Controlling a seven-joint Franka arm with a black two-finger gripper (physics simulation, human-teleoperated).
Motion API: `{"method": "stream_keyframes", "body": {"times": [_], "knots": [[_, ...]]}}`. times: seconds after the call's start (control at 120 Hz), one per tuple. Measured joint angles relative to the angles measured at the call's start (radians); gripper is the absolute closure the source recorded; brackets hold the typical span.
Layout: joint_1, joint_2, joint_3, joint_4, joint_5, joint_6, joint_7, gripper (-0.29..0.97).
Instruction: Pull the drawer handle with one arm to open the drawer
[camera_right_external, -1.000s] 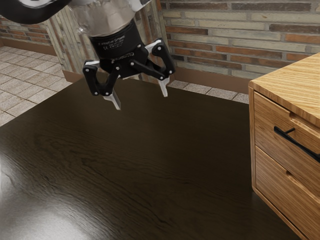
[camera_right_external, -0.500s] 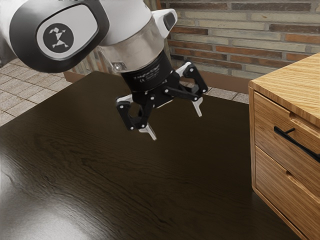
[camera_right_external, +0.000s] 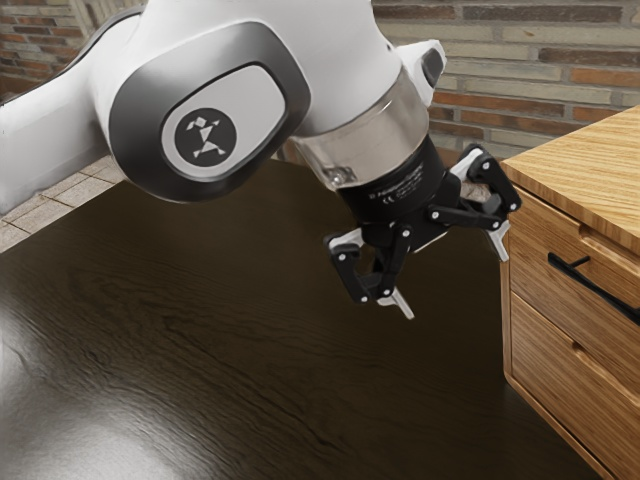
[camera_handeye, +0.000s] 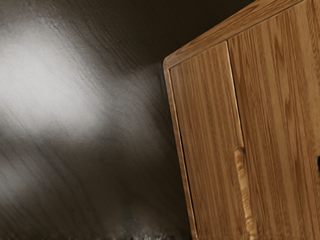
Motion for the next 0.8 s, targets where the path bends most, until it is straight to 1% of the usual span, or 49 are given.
{"method": "stream_keyframes", "body": {"times": [0.167,0.325,0.425,0.533,0.633,0.8], "knots": [[-0.042,0.06,-0.002,0.044,0.002,0.029,-0.025,0.0],[-0.06,0.074,-0.002,0.057,0.003,0.043,-0.044,0.0],[-0.072,0.106,-0.002,0.081,0.004,0.051,-0.053,0.01],[-0.063,0.154,-0.001,0.117,0.006,0.058,-0.062,0.01],[-0.049,0.168,-0.001,0.127,0.007,0.063,-0.068,0.01],[-0.073,0.191,-0.001,0.142,0.008,0.076,-0.077,0.01]]}}
